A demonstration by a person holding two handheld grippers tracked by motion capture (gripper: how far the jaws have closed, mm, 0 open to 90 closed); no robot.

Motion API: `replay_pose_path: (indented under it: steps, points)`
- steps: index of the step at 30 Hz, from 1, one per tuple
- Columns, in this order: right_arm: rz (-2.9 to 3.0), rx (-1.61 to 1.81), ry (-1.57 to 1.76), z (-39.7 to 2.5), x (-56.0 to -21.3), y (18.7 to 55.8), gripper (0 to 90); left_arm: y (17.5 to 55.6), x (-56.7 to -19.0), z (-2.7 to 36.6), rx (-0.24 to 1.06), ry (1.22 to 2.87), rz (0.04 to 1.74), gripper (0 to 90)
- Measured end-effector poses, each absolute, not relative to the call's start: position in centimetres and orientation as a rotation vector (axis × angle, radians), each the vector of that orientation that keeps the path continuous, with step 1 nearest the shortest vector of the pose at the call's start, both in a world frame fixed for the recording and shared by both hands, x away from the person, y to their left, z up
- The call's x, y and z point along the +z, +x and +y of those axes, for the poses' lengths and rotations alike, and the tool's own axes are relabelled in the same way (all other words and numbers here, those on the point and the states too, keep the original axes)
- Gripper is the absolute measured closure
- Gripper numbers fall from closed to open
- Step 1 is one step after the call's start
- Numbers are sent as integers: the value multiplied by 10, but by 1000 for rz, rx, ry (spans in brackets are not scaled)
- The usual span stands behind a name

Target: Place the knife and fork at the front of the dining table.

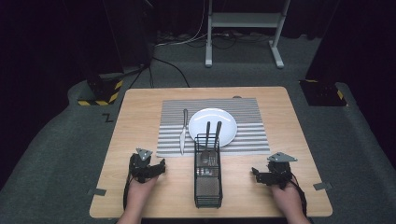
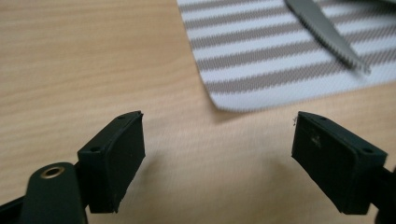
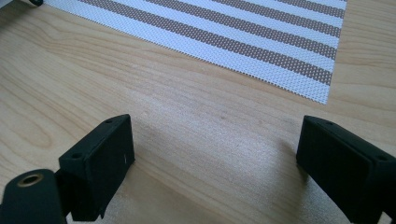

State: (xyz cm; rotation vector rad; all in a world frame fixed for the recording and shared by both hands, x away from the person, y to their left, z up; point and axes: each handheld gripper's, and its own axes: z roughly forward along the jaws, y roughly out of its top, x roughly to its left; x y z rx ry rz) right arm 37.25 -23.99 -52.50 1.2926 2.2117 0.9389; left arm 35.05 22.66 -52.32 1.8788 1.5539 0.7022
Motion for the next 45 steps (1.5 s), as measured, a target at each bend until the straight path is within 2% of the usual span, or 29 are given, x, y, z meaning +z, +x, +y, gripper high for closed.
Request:
replay_pose_path:
  steps: [3, 5, 13, 24, 30, 45]
  points:
    - [2210, 938, 1295, -240, -525, 372, 108, 342, -528, 232, 711, 1877, 1540, 156]
    - [2207, 936, 1298, -240, -525, 372, 107, 340, -529, 235, 669, 1839, 1563, 149]
    - [2176, 929, 1271, -237, -524, 367, 143, 339, -529, 228, 690, 1830, 1604, 127]
    - [2070, 1117, 1098, -211, -499, 348, 152, 343, -530, 228, 644, 1894, 1548, 19]
    - [1965, 1218, 1085, -194, -478, 349, 121, 343, -530, 228, 639, 1903, 1535, 20]
    - [1884, 1366, 1033, -161, -442, 361, 137, 342, -530, 227, 643, 1902, 1535, 28]
